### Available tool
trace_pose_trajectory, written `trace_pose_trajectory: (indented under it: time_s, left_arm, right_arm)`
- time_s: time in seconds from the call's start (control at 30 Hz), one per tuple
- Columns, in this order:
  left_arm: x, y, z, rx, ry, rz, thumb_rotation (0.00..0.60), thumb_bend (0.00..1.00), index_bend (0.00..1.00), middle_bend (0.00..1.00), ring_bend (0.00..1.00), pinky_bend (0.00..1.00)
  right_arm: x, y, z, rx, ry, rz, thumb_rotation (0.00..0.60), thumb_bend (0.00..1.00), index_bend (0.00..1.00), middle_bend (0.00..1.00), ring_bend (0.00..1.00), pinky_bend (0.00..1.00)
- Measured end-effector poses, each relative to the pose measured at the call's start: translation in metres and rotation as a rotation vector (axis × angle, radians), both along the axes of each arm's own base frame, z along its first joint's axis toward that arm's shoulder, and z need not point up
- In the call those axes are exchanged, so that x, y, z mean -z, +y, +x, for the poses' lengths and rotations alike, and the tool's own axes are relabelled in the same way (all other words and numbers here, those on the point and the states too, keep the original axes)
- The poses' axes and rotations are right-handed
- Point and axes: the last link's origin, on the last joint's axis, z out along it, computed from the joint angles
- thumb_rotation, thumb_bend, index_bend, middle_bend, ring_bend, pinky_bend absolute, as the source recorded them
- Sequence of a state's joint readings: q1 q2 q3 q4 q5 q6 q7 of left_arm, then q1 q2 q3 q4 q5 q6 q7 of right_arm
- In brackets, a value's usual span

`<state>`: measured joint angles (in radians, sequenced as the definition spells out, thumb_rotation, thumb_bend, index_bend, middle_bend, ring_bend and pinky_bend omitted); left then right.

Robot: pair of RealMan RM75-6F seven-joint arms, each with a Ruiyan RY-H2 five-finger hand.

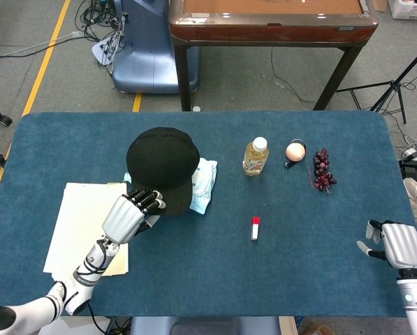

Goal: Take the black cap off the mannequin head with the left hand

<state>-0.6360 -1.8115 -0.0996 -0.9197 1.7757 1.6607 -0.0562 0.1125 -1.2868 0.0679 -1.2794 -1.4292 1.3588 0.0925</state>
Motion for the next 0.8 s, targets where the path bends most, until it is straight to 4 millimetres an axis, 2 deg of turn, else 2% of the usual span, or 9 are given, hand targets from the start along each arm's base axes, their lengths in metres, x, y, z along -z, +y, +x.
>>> trace_pose_trajectory:
  time_s: [0.3,0.8]
  left_arm:
    - [-0.001,0.004,0.004,0.038,-0.011,0.018,0.600,0.59,0.56,0.57,0.52,0.66]
    - [-0.015,0.016,0.026,0.083,-0.029,0.069,0.600,0.59,0.56,0.57,0.52,0.67]
  right_arm:
    - [0.000,0.000,0.000,0.000,-0.001,0.000,0.600,0.18,0.65,0.72,0.58,0.61]
    - [0.003,-0.002,-0.001,0.004,-0.001,0.011,0.600,0.18,0.65,0.72,0.58,0.61]
